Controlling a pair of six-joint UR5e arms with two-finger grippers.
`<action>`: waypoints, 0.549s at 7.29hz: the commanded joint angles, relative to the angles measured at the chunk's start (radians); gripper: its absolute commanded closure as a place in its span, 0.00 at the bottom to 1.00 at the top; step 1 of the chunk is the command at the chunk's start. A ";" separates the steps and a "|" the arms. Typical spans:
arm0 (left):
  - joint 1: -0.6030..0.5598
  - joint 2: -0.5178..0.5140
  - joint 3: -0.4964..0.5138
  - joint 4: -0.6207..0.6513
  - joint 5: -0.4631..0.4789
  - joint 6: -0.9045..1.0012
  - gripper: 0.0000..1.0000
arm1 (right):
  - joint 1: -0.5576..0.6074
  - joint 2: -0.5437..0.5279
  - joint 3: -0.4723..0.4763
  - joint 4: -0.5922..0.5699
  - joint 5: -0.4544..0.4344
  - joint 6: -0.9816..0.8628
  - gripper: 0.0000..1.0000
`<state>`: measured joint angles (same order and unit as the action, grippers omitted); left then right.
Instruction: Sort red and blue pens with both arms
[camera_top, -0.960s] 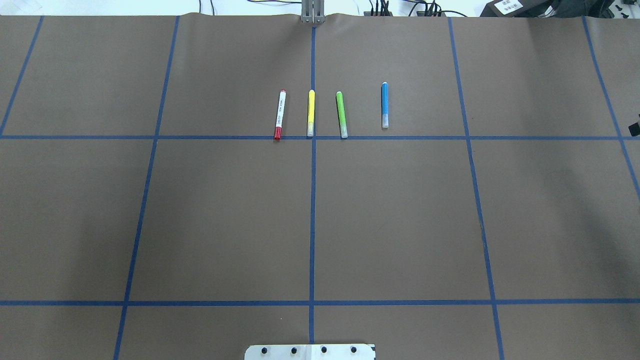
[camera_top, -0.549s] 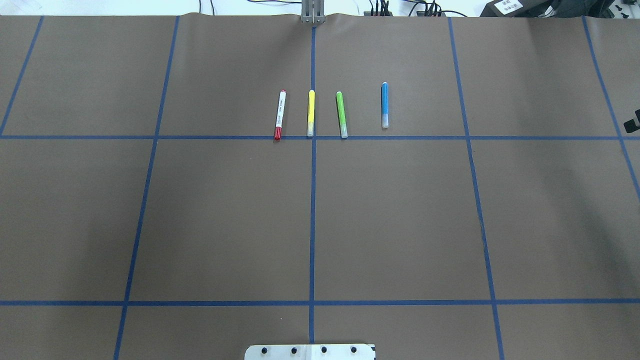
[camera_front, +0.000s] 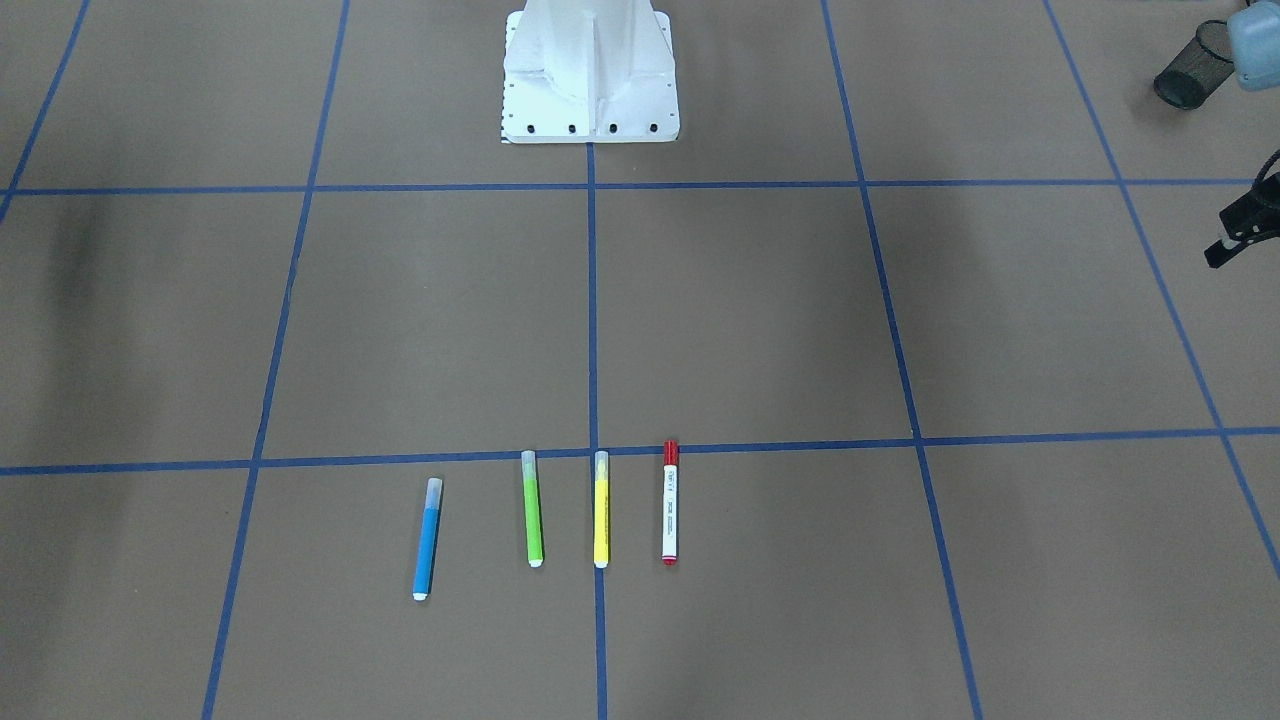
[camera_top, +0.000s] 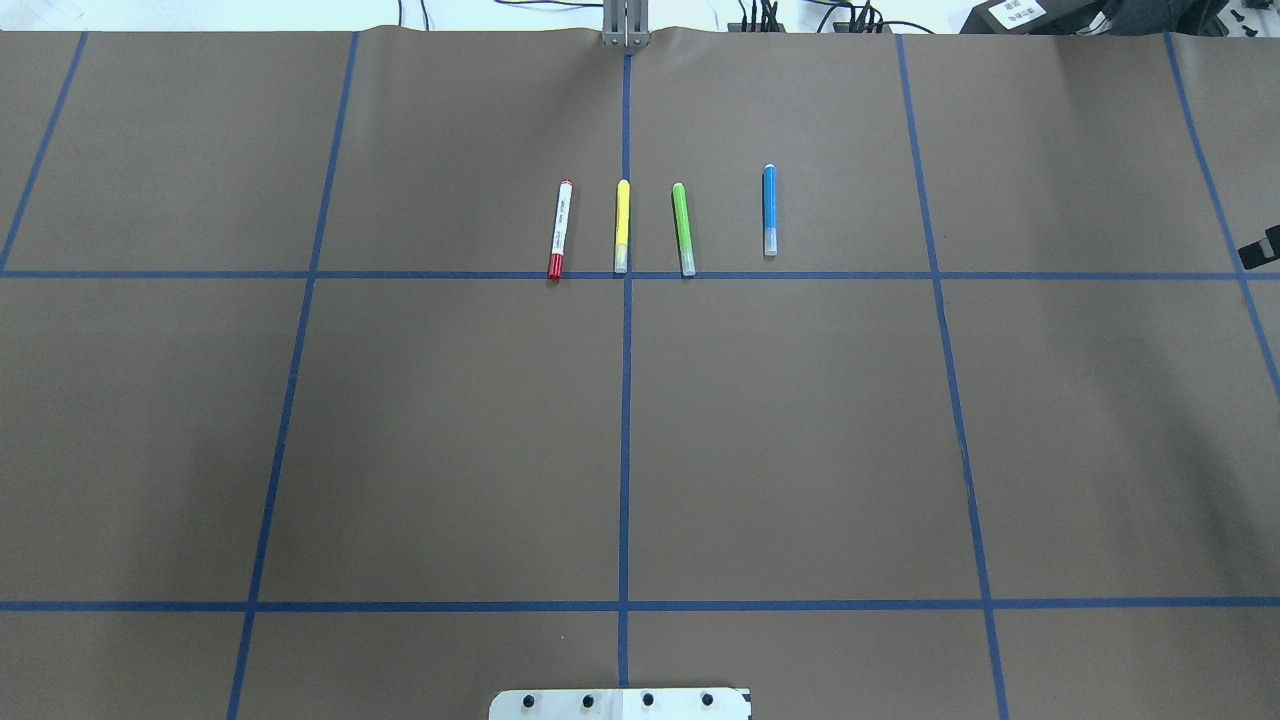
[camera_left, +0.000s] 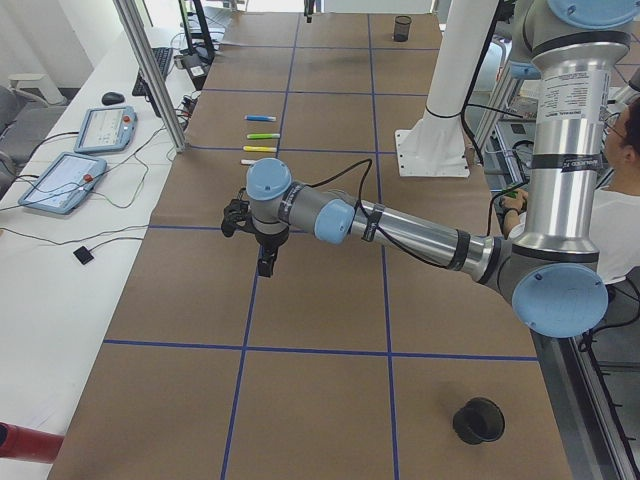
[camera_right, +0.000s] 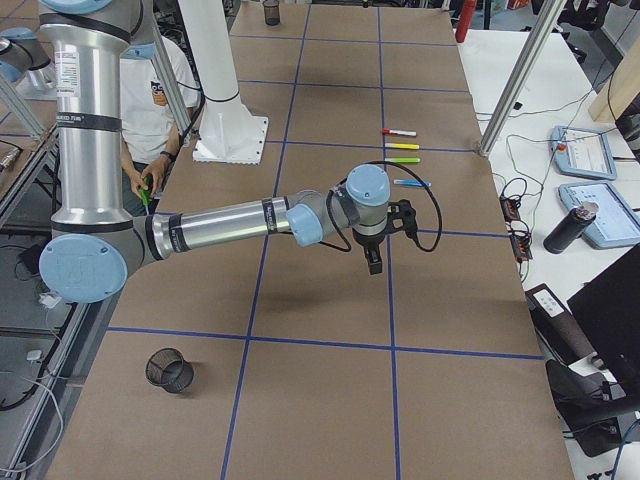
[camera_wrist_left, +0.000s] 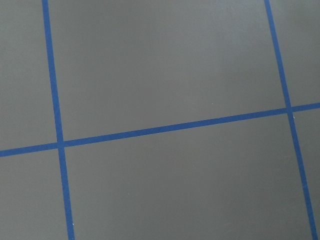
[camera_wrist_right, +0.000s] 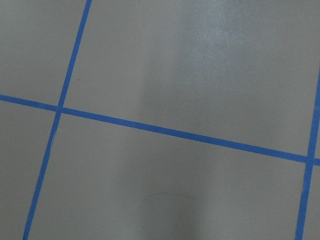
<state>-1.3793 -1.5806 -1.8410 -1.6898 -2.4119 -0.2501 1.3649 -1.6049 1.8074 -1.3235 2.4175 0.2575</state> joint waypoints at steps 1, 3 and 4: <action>0.045 -0.010 0.000 -0.094 0.004 -0.062 0.01 | -0.003 -0.001 0.000 0.003 0.003 0.005 0.00; 0.124 -0.077 0.003 -0.113 0.011 -0.171 0.01 | -0.009 0.003 0.000 0.004 0.002 0.006 0.00; 0.169 -0.140 0.025 -0.105 0.014 -0.176 0.01 | -0.015 0.006 0.000 0.003 0.002 0.006 0.00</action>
<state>-1.2611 -1.6574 -1.8337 -1.7960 -2.4019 -0.4004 1.3567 -1.6017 1.8071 -1.3202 2.4192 0.2635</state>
